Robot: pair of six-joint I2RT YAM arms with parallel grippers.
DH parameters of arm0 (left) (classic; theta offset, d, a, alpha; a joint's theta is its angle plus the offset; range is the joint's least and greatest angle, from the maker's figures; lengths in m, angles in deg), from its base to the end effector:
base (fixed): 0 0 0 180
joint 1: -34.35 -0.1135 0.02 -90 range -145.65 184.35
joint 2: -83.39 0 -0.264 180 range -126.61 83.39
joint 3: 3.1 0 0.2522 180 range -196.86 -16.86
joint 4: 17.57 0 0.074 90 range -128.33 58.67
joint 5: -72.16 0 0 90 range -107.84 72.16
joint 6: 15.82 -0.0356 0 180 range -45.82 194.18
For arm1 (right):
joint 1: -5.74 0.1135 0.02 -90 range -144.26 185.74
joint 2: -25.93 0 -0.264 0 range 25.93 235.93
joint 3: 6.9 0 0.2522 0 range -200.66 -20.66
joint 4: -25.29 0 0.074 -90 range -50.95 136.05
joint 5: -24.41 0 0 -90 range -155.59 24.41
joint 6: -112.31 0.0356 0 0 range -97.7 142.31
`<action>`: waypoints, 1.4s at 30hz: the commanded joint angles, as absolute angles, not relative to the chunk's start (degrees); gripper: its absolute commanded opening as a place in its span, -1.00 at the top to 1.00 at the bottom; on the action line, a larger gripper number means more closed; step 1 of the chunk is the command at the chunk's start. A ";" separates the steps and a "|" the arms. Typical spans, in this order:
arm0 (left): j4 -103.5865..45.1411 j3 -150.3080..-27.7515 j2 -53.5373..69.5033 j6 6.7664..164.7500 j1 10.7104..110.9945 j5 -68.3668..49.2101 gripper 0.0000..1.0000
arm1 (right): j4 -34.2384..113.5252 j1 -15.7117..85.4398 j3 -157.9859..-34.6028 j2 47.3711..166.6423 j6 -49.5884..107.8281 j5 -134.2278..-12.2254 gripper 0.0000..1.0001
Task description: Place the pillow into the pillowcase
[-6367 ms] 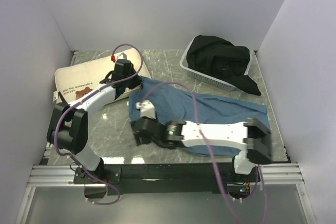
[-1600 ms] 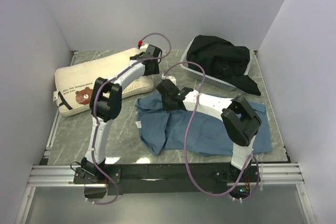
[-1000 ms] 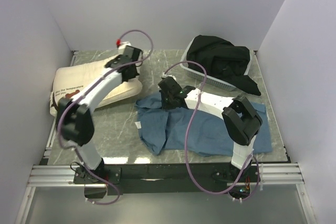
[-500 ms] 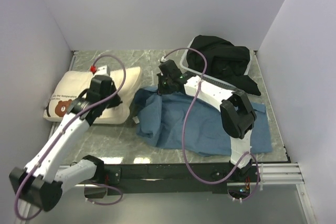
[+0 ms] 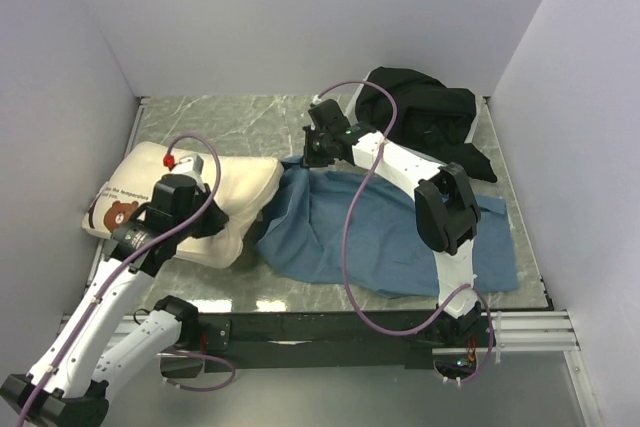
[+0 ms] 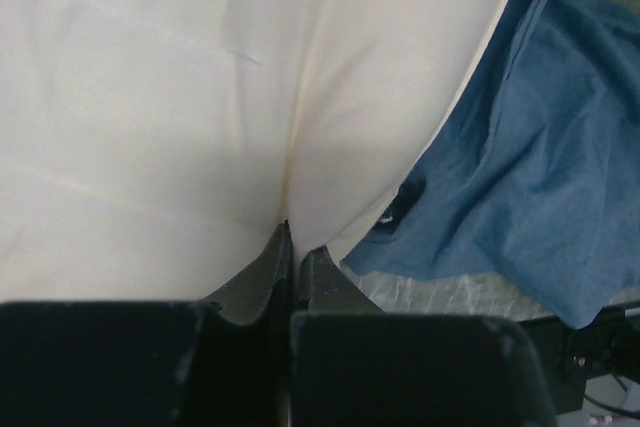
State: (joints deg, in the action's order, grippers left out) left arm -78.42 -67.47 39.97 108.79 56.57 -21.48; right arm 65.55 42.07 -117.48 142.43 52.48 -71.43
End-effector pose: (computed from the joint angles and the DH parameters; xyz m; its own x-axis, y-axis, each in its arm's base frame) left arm 0.1377 -0.0538 0.3149 -0.6775 -0.3356 -0.6545 -0.0638 0.9133 -0.4022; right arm 0.3720 0.2781 0.2448 -0.8272 0.0123 -0.5617 -0.2665 0.8716 0.4114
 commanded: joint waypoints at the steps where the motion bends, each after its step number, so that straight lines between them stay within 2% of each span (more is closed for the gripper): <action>1: -75.54 -64.94 40.59 112.05 56.85 -18.37 0.99 | 65.41 41.68 -120.42 142.47 52.10 -72.44 1.00; 22: -65.61 -61.07 36.11 118.91 59.84 -16.08 0.99 | 66.38 44.40 -114.97 132.63 48.76 -72.45 1.00; 32: -57.88 -67.04 23.29 118.65 59.84 -17.31 0.99 | 68.93 52.75 -114.00 127.62 48.23 -67.34 1.00; 36: -53.58 -68.71 19.50 118.39 59.84 -17.66 0.99 | 70.50 54.34 -116.28 129.80 48.23 -68.23 1.00; 38: -52.43 -69.15 16.52 118.21 59.84 -17.66 0.99 | 71.47 54.34 -117.68 131.39 48.41 -67.35 0.85; 40: -50.59 -68.72 14.76 117.95 59.84 -16.52 0.98 | 72.71 54.16 -117.69 132.19 48.58 -65.41 0.52; 41: -49.88 -68.46 14.57 118.04 59.93 -16.52 0.99 | 72.10 54.16 -115.43 131.58 48.85 -63.84 0.33; 42: -49.44 -67.93 14.31 118.04 59.84 -16.52 0.98 | 70.35 54.16 -113.84 129.48 49.11 -62.44 -0.02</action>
